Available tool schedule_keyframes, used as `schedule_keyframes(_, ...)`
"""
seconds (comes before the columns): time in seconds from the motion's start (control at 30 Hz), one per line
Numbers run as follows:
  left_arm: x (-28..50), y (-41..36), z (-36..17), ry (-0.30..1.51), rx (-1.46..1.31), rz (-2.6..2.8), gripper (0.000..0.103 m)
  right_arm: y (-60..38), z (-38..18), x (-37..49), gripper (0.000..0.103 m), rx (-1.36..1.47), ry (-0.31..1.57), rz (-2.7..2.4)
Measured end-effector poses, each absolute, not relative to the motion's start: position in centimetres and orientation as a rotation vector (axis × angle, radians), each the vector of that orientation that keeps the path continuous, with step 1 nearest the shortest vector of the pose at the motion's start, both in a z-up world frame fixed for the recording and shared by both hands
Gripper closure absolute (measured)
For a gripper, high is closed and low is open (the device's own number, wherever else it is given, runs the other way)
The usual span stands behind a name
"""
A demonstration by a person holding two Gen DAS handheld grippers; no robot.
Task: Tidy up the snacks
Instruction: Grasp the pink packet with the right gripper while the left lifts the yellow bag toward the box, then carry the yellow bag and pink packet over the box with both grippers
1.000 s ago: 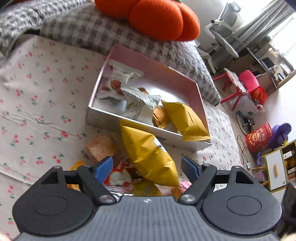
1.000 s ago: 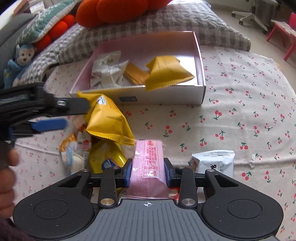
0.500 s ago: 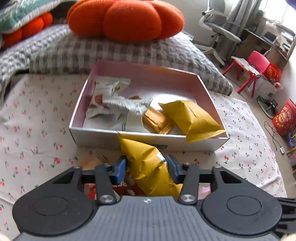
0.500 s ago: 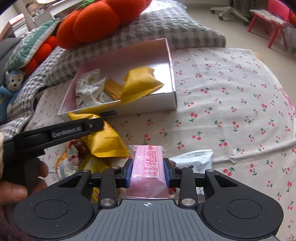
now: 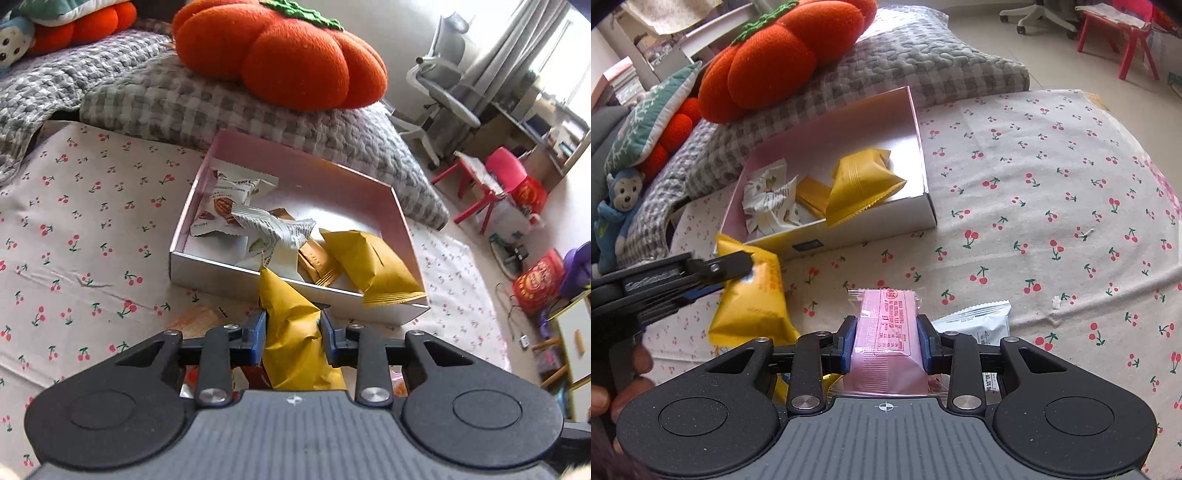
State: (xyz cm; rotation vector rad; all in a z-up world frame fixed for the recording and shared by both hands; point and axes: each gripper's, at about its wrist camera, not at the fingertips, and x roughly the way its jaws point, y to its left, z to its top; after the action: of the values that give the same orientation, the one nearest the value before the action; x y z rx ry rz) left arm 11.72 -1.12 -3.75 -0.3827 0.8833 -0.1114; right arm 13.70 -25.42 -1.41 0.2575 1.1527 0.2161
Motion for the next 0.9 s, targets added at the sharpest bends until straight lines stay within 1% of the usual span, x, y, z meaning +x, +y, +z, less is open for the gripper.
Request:
schedule_keyframes(0.03, 11.5, -0.9, -3.6, 0.88, -0.39, -0.115, 0.077, -25.5, -1.4, 13.7, 0.071, 0.262, 1.151, 0.215)
schedule_keyframes(0.07, 11.3, -0.7, -3.4, 0.876, -0.395, -0.121, 0.093, -25.6, -1.4, 13.7, 0.071, 0.266, 1.149, 0.213)
schedule_keyframes(0.1, 11.3, -0.4, -3.3, 0.878, -0.4, -0.127, 0.102, -25.7, -1.3, 13.7, 0.071, 0.271, 1.148, 0.212)
schedule_keyframes(0.23, 11.3, 0.1, -3.2, 0.882, -0.41, -0.14, 0.102, -25.7, -1.3, 13.7, 0.071, 0.278, 1.144, 0.212)
schedule_keyframes(0.3, 11.6, -0.2, -3.6, 0.902, -0.405, -0.153, 0.1, -25.7, -1.3, 13.7, 0.071, 0.276, 1.145, 0.21)
schedule_keyframes(0.33, 11.7, -0.3, -3.8, 0.914, -0.42, -0.166, 0.097, -25.6, -1.3, 13.7, 0.071, 0.278, 1.146, 0.21)
schedule_keyframes(0.37, 11.7, -0.4, -4.0, 0.923, -0.434, -0.188, 0.089, -25.7, -1.3, 13.8, 0.071, 0.281, 1.146, 0.21)
schedule_keyframes(0.4, 11.8, -0.7, -4.0, 0.926, -0.442, -0.209, 0.078, -25.7, -1.3, 13.8, 0.071, 0.283, 1.145, 0.208)
schedule_keyframes(0.5, 12.1, -2.4, -4.2, 0.941, -0.409, -0.237, 0.058, -25.8, -1.4, 13.8, 0.071, 0.285, 1.148, 0.201)
schedule_keyframes(0.53, 12.3, -3.2, -4.5, 0.959, -0.391, -0.241, 0.055, -25.9, -1.4, 13.8, 0.071, 0.284, 1.149, 0.194)
schedule_keyframes(0.6, 12.5, -4.4, -5.4, 0.996, -0.379, -0.236, 0.037, -26.3, -1.3, 13.8, 0.071, 0.282, 1.139, 0.167)
schedule_keyframes(0.7, 12.9, -6.4, -6.5, 1.031, -0.364, -0.232, 0.032, -27.2, -0.9, 13.7, 0.071, 0.299, 1.115, 0.129)
schedule_keyframes(0.73, 13.0, -7.0, -6.7, 1.026, -0.346, -0.227, 0.03, -27.6, -0.8, 13.7, 0.071, 0.311, 1.11, 0.123)
schedule_keyframes(0.77, 13.0, -7.6, -6.9, 1.016, -0.325, -0.215, 0.026, -27.9, -0.8, 13.7, 0.071, 0.322, 1.106, 0.113)
schedule_keyframes(0.8, 13.0, -8.2, -7.2, 1.009, -0.297, -0.203, 0.025, -28.1, -0.7, 13.7, 0.071, 0.327, 1.104, 0.103)
schedule_keyframes(0.83, 13.0, -8.8, -7.5, 1.007, -0.271, -0.196, 0.025, -28.3, -0.7, 13.7, 0.071, 0.33, 1.103, 0.094)
schedule_keyframes(0.87, 13.0, -9.4, -7.8, 1.011, -0.249, -0.197, 0.028, -28.5, -0.8, 13.7, 0.071, 0.333, 1.103, 0.085)
schedule_keyframes(0.9, 13.0, -9.8, -8.1, 1.015, -0.228, -0.195, 0.036, -28.5, -0.8, 13.8, 0.071, 0.335, 1.104, 0.081)
